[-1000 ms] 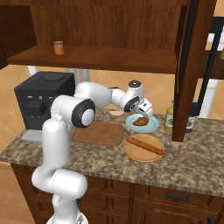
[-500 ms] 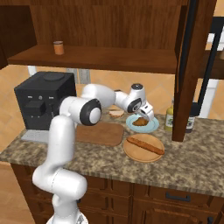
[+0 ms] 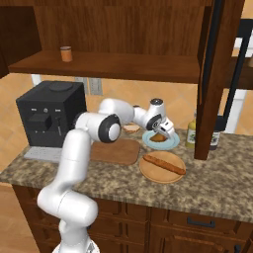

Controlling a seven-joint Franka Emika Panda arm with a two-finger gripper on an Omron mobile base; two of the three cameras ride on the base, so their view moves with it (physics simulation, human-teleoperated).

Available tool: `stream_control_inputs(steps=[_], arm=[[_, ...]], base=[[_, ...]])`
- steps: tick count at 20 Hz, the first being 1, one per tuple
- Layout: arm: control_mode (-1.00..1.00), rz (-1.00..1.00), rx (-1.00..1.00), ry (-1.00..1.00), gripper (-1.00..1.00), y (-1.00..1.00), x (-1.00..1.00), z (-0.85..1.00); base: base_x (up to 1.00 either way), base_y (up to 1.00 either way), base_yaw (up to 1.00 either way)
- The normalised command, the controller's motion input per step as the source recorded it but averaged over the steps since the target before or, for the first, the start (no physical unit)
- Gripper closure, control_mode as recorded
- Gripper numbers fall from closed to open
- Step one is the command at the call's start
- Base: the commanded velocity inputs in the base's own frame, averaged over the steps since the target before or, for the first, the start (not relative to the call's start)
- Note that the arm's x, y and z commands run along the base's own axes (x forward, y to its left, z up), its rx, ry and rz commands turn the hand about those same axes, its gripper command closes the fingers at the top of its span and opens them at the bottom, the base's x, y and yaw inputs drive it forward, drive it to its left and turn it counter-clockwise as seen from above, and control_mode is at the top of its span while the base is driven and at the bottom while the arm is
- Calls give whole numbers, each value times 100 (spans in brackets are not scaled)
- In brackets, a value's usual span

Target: From the different types of pastries on the counter, select a croissant and place it on the cutting board. Then retrieve a jar of jam from the cabinet and place it alongside the croissant on the cutting board.

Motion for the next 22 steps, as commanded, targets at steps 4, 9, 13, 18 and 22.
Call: stream_control_inputs(steps=[4, 9, 13, 18, 22], arm=[[-100, 0, 0, 2, -100, -14, 17, -30], [-100, -1, 0, 0, 100, -4, 1, -24], [-100, 0, 0, 0, 100, -1, -6, 12], [-100, 0, 0, 0, 100, 0, -34, 57], [-100, 3, 0, 0, 100, 10, -78, 48]], base=[[0, 0, 0], [0, 0, 0], [0, 0, 0], [0, 0, 0], [0, 0, 0]])
